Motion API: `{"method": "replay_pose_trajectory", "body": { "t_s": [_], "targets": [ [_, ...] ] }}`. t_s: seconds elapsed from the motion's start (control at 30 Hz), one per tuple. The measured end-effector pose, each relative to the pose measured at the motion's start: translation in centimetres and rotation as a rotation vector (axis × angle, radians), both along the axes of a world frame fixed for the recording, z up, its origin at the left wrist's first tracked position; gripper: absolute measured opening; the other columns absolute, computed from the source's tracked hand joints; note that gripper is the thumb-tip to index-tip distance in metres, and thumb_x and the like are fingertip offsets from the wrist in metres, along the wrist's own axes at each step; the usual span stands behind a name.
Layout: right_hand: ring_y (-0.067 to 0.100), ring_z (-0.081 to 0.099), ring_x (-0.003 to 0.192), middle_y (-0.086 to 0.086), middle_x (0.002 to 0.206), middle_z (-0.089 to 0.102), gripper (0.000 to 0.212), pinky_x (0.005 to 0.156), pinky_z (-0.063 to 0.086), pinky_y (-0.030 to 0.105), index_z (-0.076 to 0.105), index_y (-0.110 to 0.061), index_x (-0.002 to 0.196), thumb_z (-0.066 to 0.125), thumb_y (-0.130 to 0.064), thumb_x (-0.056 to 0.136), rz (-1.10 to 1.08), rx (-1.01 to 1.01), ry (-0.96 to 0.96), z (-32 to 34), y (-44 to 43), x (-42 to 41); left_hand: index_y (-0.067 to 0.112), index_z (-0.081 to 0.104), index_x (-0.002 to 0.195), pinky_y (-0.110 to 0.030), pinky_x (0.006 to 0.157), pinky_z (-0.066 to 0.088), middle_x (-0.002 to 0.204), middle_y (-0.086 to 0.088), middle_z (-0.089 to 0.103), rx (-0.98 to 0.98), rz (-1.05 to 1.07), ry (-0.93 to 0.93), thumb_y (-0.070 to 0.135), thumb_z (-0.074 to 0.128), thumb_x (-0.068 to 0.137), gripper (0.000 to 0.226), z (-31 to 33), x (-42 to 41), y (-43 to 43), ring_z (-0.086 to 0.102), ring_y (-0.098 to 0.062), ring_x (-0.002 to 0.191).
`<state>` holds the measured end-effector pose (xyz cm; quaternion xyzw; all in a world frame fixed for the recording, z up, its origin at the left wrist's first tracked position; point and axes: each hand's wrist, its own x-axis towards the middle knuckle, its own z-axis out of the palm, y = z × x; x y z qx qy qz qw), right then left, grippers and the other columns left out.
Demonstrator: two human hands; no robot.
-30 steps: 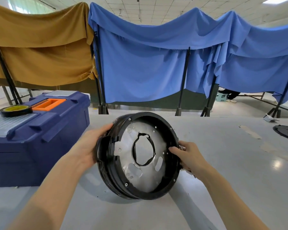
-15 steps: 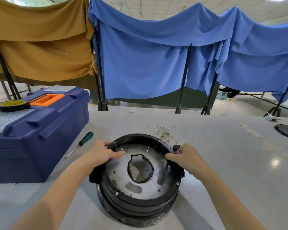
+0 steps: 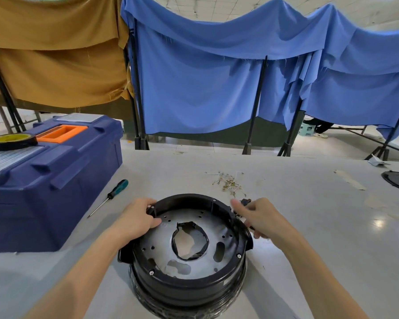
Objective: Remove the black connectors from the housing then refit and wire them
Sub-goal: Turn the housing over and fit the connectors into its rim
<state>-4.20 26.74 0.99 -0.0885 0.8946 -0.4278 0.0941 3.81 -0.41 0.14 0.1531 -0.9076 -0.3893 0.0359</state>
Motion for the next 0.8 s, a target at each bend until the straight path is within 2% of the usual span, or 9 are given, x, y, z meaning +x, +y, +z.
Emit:
{"method": "replay_pose_trajectory", "body": {
  "t_s": [0.1,0.17,0.23,0.3,0.37,0.47,0.6,0.7,0.8],
  "targets": [
    [0.017,0.057,0.047,0.011,0.073,0.063,0.051,0.044,0.032,0.023,0.064,0.008,0.093,0.054,-0.041,0.096,-0.138,-0.139,-0.049,0.2,1.0,-0.9,0.031,0.065,0.111,-0.024,0.067,0.045,0.083,0.013,0.065,-0.067,-0.044,0.08,0.013,0.068,0.086,0.03,0.2,0.3,0.3,0.06,-0.009,0.076],
    [0.021,0.056,0.06,0.009,0.076,0.061,0.026,0.051,0.034,0.028,0.067,0.005,0.097,0.055,-0.018,0.096,-0.175,-0.212,-0.006,0.3,1.7,-1.3,0.029,0.061,0.122,-0.03,0.088,0.046,0.104,0.008,0.066,-0.136,-0.028,0.099,0.025,0.068,0.088,0.035,0.0,0.3,0.6,0.06,-0.017,0.101],
    [0.019,0.055,0.063,0.008,0.08,0.062,0.019,0.056,0.041,0.03,0.07,-0.005,0.099,0.051,-0.006,0.096,-0.221,-0.345,0.113,0.5,1.9,-1.4,0.028,0.056,0.13,-0.032,0.103,0.038,0.124,0.006,0.058,-0.166,0.006,0.188,0.036,0.068,0.087,0.045,0.2,0.1,1.3,0.049,-0.019,0.122],
    [0.011,0.061,0.067,0.005,0.087,0.066,0.02,0.067,0.054,0.029,0.072,-0.015,0.1,0.054,-0.008,0.097,-0.226,-0.508,0.208,1.0,1.7,-1.5,0.028,0.06,0.126,-0.029,0.101,0.036,0.123,0.008,0.059,-0.147,-0.04,0.327,0.037,0.067,0.087,0.04,0.8,-0.2,2.6,0.048,-0.014,0.12],
    [0.005,0.063,0.075,-0.006,0.092,0.069,0.021,0.073,0.056,0.027,0.075,-0.021,0.099,0.057,-0.01,0.096,-0.172,-0.621,0.241,1.5,1.4,-1.5,0.027,0.064,0.12,-0.029,0.1,0.038,0.117,0.009,0.062,-0.188,-0.141,0.393,0.035,0.067,0.088,0.034,1.3,-0.9,3.9,0.052,-0.012,0.115],
    [0.001,0.059,0.072,-0.011,0.089,0.071,0.023,0.067,0.046,0.014,0.077,-0.029,0.092,0.062,-0.012,0.093,-0.15,-0.6,0.321,1.5,1.3,-1.8,0.029,0.059,0.127,-0.034,0.105,0.034,0.126,0.009,0.058,-0.302,-0.196,0.374,0.035,0.062,0.091,0.036,1.2,-1.6,5.1,0.047,-0.013,0.12],
    [0.005,0.06,0.063,0.011,0.094,0.065,0.028,0.066,0.05,0.021,0.075,-0.026,0.085,0.065,-0.001,0.088,-0.231,-0.508,0.392,0.1,2.9,-2.4,0.028,0.042,0.142,-0.035,0.109,0.028,0.144,0.004,0.045,-0.422,-0.12,0.248,0.034,0.051,0.097,0.046,0.2,-2.0,4.5,0.039,-0.018,0.132],
    [0.021,0.067,0.085,0.009,0.101,0.063,0.026,0.087,0.053,0.036,0.074,-0.019,0.086,0.063,0.005,0.087,-0.304,-0.402,0.357,-2.0,4.0,-2.9,0.026,0.037,0.146,-0.037,0.107,0.033,0.144,-0.001,0.046,-0.421,-0.098,0.156,0.032,0.047,0.1,0.048,-0.3,-2.1,3.9,0.043,-0.022,0.13],
    [0.022,0.064,0.094,0.011,0.107,0.066,0.02,0.086,0.047,0.03,0.074,-0.01,0.093,0.062,0.005,0.087,-0.341,-0.235,0.355,-4.2,4.2,-3.6,0.025,0.038,0.146,-0.038,0.106,0.036,0.141,-0.003,0.048,-0.404,-0.104,0.149,0.031,0.046,0.1,0.047,-0.4,-2.1,3.8,0.046,-0.023,0.127]
  ]
}}
